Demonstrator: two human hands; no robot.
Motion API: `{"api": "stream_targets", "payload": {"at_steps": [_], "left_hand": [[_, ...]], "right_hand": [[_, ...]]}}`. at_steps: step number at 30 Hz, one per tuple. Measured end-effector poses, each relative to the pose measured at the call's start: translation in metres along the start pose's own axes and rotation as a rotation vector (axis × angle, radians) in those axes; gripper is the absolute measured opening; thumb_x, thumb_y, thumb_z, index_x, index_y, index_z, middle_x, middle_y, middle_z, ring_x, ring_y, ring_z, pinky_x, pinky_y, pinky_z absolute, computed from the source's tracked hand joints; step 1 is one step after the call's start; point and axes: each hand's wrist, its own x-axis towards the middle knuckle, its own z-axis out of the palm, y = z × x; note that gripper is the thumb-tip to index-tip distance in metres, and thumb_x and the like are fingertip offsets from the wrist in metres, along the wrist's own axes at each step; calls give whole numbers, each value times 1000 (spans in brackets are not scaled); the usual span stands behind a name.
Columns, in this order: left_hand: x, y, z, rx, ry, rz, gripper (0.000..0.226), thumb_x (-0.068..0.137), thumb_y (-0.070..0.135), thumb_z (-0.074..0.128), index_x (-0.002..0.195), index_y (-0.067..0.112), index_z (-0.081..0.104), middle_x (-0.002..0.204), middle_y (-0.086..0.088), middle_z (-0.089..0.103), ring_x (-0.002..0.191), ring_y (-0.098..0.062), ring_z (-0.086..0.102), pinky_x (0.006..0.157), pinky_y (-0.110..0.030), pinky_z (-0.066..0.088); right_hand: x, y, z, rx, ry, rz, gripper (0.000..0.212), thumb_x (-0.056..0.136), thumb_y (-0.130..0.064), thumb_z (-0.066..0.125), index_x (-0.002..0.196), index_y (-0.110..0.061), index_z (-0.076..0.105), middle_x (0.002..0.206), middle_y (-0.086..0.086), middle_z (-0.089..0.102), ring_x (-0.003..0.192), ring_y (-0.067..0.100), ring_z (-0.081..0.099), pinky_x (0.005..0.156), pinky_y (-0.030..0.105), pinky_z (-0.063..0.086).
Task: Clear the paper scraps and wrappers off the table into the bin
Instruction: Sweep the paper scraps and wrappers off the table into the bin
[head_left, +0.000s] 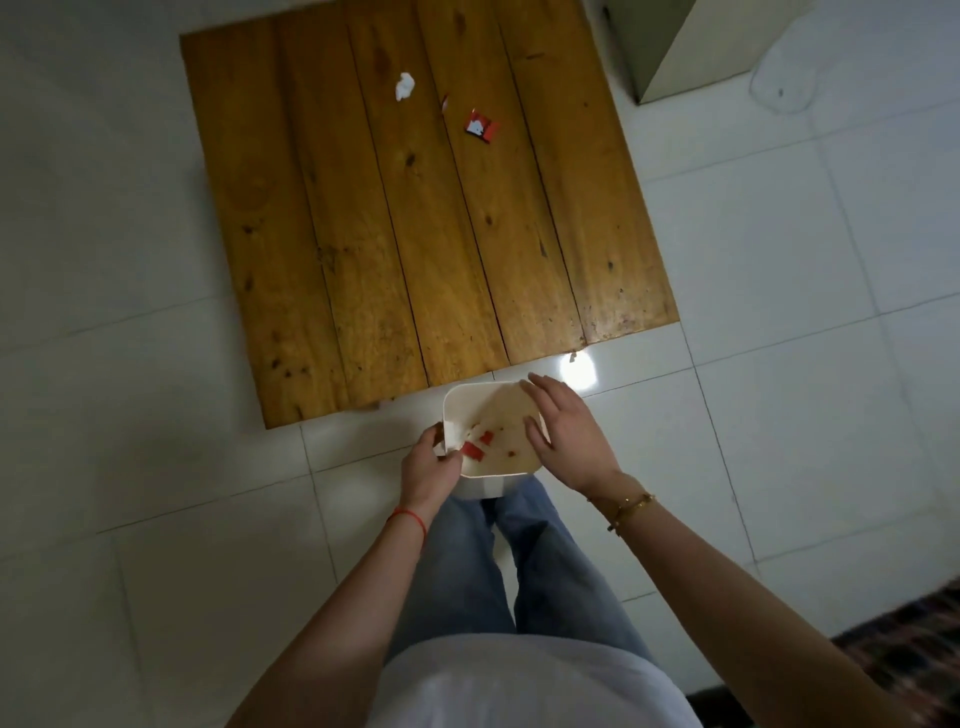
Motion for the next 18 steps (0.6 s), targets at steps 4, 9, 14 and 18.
{"api": "stream_targets", "payload": {"at_steps": [4,9,14,18], "left_hand": [[-24,23,-18,52,-1,88,45,83,12,54,127,19,56,115,-2,65,90,-14,59,70,-24,46],[-43,53,-30,133,-41,211,45,84,11,53,128,18,56,114,1,65,85,-10,59,69,-23,44],[-55,87,-27,193,-129,287,38,85,12,54,122,18,58,109,0,66,95,-18,61,68,-24,49],[-63,118,-9,246,-200,344,40,84,12,54,124,17,57,104,3,63,84,-6,59,61,-20,47]], "right_hand": [[-27,-16,-24,50,86,125,45,99,-37,41,139,-18,42,143,4,47,130,21,43,108,26,27],[-57,-28,-53,89,214,276,41,99,-33,42,136,-16,48,139,4,52,128,21,45,108,32,35],[-81,-28,-78,137,327,391,41,98,-29,43,136,-13,48,137,7,53,126,23,46,107,35,37],[-98,-15,-98,188,406,477,40,98,-27,44,135,-12,49,136,8,54,126,23,46,106,34,36]]}}
